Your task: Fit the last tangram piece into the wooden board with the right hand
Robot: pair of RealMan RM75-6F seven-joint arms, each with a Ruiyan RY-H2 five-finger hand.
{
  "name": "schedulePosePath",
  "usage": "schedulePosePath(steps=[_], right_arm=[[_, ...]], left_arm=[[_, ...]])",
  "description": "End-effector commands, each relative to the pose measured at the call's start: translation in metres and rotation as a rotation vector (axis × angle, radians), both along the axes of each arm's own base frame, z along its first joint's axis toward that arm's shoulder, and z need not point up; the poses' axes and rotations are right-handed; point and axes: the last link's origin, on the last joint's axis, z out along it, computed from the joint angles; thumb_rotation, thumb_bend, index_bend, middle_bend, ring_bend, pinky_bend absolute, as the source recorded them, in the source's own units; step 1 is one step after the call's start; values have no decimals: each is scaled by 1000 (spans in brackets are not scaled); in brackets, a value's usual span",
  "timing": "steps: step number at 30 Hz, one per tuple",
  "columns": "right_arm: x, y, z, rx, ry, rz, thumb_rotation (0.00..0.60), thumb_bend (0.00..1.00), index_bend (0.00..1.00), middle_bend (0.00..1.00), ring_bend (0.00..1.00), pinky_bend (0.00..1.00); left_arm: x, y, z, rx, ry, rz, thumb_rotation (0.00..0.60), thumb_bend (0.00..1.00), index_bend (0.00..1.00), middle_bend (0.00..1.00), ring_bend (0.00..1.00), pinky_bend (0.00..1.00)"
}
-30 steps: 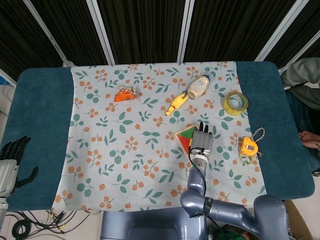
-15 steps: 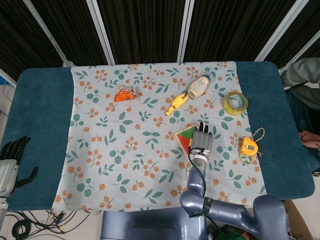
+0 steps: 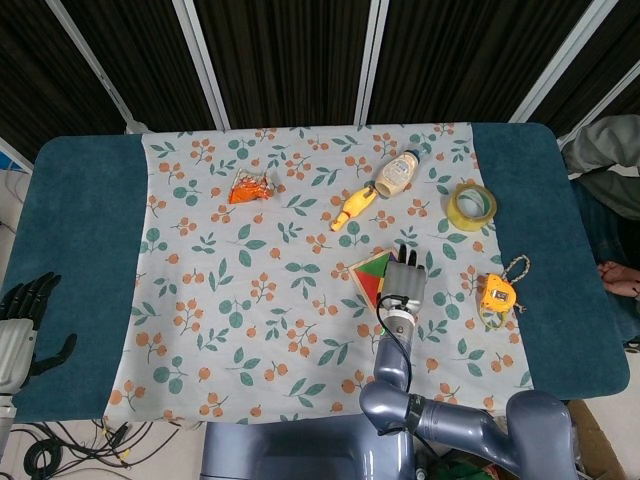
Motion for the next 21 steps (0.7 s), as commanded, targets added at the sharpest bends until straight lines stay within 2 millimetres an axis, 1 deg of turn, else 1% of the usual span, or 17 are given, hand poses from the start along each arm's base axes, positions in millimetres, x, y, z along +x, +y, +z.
schedulePosePath(steps=[1, 6, 12, 21], right_arm=[[0, 0, 0, 0, 0, 1, 600, 279, 531, 0, 0, 236], [0, 0, 0, 3, 1, 1, 600, 279, 524, 0, 0, 236], [-1, 1, 0, 10, 11, -5, 600, 277, 463, 0, 0, 235], [-1, 1, -1, 19, 14, -8, 600, 250, 249, 0, 0, 236]], left_arm=[[0, 0, 0, 1, 0, 1, 600, 352, 0, 29, 38, 5], [0, 0, 0, 1, 0, 0, 600, 352, 0, 29, 38, 5], [0, 0, 0, 0, -1, 2, 600, 352, 0, 29, 38, 5], [0, 0, 0, 1, 0, 3, 600, 352, 0, 29, 38, 5]])
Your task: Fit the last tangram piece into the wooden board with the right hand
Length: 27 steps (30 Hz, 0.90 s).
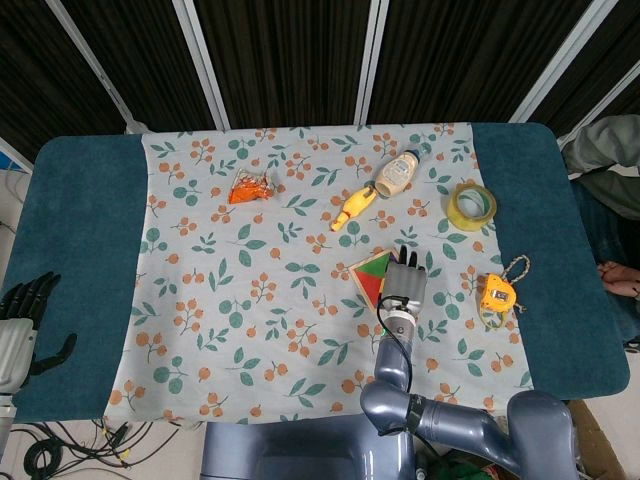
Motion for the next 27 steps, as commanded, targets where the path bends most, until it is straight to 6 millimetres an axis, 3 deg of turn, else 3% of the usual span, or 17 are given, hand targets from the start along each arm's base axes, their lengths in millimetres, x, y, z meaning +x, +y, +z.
schedulePosePath(steps=[1, 9, 15, 22, 27], right_arm=[[0, 0, 0, 0, 0, 0, 600, 244, 236, 0, 0, 236], [2, 0, 2, -5, -10, 5, 600, 236, 224, 0, 0, 236], [7, 1, 2, -9, -52, 33, 600, 241, 281, 0, 0, 235], [11, 5, -3, 11, -63, 56, 600, 352, 343, 0, 0, 236], [12, 5, -5, 21, -65, 59, 600, 371, 344, 0, 0, 236]], left_arm=[[0, 0, 0, 0, 1, 1, 600, 352, 0, 29, 38, 5], [0, 0, 0, 2, 1, 1, 600, 352, 0, 29, 38, 5], [0, 0, 0, 1, 2, 2, 600, 352, 0, 29, 38, 5], [-1, 0, 0, 2, 0, 5, 600, 352, 0, 29, 38, 5], [-1, 0, 1, 4, -2, 6, 600, 352, 0, 29, 38, 5]])
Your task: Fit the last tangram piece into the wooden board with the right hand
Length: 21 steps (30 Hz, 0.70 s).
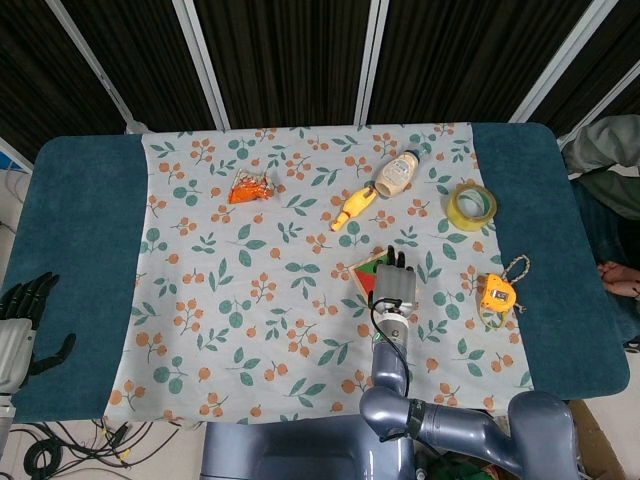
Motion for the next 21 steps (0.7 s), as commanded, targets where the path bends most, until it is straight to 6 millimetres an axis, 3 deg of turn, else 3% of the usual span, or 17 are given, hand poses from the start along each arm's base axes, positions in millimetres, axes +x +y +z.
schedulePosePath(steps=[1, 21], right_arm=[[0, 0, 0, 2, 2, 1, 600, 379, 345, 0, 0, 236], [-7, 6, 5, 23, 40, -3, 600, 395, 401, 0, 0, 236]], left_arm=[[0, 0, 0, 0, 0, 1, 600, 352, 0, 29, 38, 5], [-1, 0, 0, 3, 2, 3, 600, 352, 0, 29, 38, 5]])
